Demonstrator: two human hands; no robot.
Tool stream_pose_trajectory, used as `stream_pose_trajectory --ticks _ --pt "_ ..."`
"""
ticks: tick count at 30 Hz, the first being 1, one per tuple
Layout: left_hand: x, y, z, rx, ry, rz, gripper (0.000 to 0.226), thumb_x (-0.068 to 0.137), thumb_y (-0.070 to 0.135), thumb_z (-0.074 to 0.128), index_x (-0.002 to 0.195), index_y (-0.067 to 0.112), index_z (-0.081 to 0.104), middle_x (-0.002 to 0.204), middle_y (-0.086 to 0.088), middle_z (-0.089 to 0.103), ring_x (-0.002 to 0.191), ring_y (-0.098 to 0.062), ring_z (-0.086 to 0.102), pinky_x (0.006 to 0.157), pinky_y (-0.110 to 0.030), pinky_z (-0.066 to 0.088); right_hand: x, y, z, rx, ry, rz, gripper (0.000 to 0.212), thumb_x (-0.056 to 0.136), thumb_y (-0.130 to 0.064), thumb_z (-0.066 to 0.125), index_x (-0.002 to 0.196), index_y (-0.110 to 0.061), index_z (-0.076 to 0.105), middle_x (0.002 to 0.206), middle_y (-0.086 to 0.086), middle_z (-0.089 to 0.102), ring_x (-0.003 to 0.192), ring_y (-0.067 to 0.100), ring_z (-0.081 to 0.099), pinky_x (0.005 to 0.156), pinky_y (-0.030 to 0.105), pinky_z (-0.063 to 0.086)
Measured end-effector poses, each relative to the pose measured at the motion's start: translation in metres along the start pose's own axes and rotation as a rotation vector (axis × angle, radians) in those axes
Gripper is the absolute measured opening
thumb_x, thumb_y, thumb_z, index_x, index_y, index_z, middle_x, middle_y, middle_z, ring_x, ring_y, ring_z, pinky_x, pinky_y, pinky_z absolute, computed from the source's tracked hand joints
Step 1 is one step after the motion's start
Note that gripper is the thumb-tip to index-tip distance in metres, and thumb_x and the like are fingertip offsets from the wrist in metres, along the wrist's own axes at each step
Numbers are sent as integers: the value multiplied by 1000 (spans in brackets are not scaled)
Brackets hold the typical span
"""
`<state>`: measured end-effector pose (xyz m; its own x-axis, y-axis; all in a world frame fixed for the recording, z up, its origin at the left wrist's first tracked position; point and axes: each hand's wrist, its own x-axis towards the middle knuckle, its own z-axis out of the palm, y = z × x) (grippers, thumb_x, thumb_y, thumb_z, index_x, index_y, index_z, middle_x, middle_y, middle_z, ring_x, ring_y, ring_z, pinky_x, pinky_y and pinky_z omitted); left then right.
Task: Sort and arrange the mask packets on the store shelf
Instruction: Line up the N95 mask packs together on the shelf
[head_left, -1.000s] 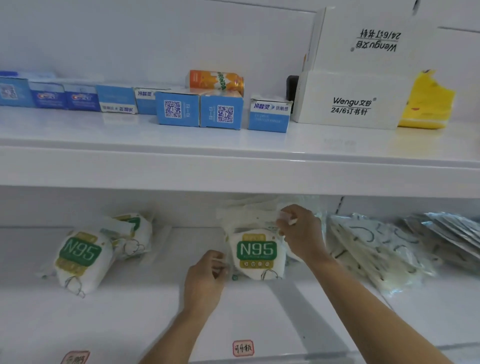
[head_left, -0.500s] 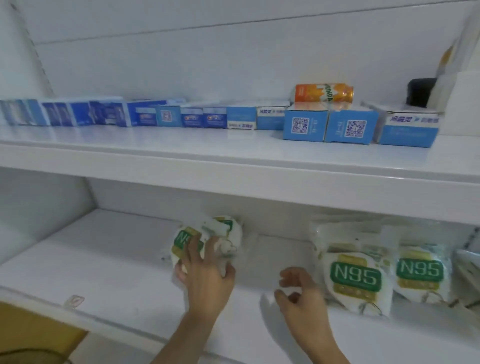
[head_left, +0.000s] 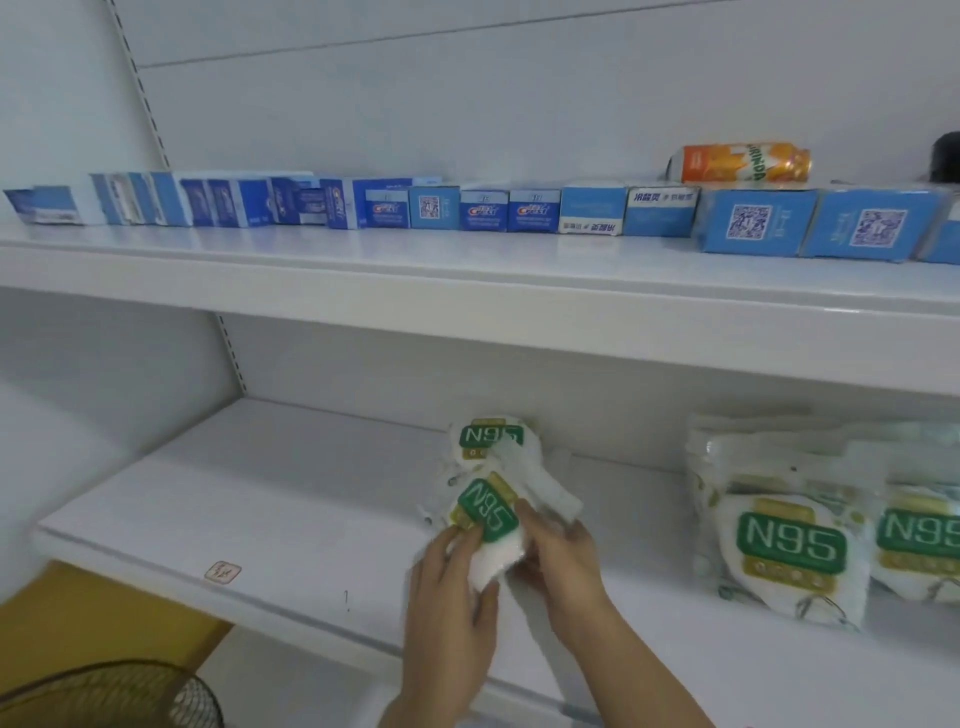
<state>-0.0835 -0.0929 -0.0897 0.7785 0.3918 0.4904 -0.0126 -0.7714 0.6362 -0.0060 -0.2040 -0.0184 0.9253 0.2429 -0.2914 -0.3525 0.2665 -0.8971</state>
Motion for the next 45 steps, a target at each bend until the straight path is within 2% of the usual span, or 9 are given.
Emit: stream_pose_trajectory --ticks 3,6,11,15,23,33,38,41,45 --pt "-12 39 -17 -319 74 -87 63 80 48 71 137 47 45 145 22 38 133 2 42 103 -13 39 -12 -14 -7 99 69 -45 17 93 -12 71 109 -6 68 98 17 77 87 33 76 73 41 62" --pt "0 71 -43 -695 134 -416 75 81 52 78 143 40 39 138 19 50 123 -4 56 91 -25 50 -33 -30 -34 159 92 -69 25 90 -12 74 113 -5 65 98 16 77 88 34 75 75 43 61" --pt "21 117 -40 -1196 -155 -586 26 93 16 62 113 3 71 105 -21 75 94 -33 72 83 -45 55 -67 -53 -90 206 100 -115 23 93 -13 67 112 0 67 99 20 74 88 33 70 78 44 53" --pt "9 155 2 -1325 -304 -662 32 93 23 57 109 0 72 104 -22 75 91 -30 73 82 -42 55 -88 -73 -147 219 330 -202 20 98 -12 61 107 4 70 102 25 73 91 34 70 89 49 54" --pt "-21 198 84 -869 -572 -310 11 90 13 72 84 16 80 80 -2 76 70 -10 63 67 -22 47 -127 -112 -259 16 655 -360 8 92 -13 70 94 -9 78 85 7 79 69 15 75 56 24 57" --pt "-15 280 186 -472 -455 -57 20 90 11 72 88 27 60 83 14 68 75 1 63 63 -10 46 -69 -213 -376 -1112 581 -397 15 97 -36 66 94 -22 69 88 -5 68 80 18 65 60 24 44" --pt "-23 291 202 -435 -372 -52 20 95 10 65 108 26 65 100 17 68 76 -2 64 64 -9 48 -36 -222 -396 -1045 476 -455 18 97 -25 64 81 -19 65 68 -4 66 55 12 63 59 28 51" --pt "-31 275 197 -320 -273 -98 15 93 18 64 97 32 64 83 17 68 70 -2 63 63 -19 52 -17 -213 -396 -984 433 -450 18 98 -20 64 82 -13 67 59 -2 63 42 5 55 45 17 44" --pt "-31 249 192 -165 -228 -84 10 90 22 64 85 30 60 74 14 64 69 -5 61 66 -33 56 -3 -201 -386 -803 357 -429 17 99 -21 61 82 -23 63 65 2 67 52 18 65 58 40 61"
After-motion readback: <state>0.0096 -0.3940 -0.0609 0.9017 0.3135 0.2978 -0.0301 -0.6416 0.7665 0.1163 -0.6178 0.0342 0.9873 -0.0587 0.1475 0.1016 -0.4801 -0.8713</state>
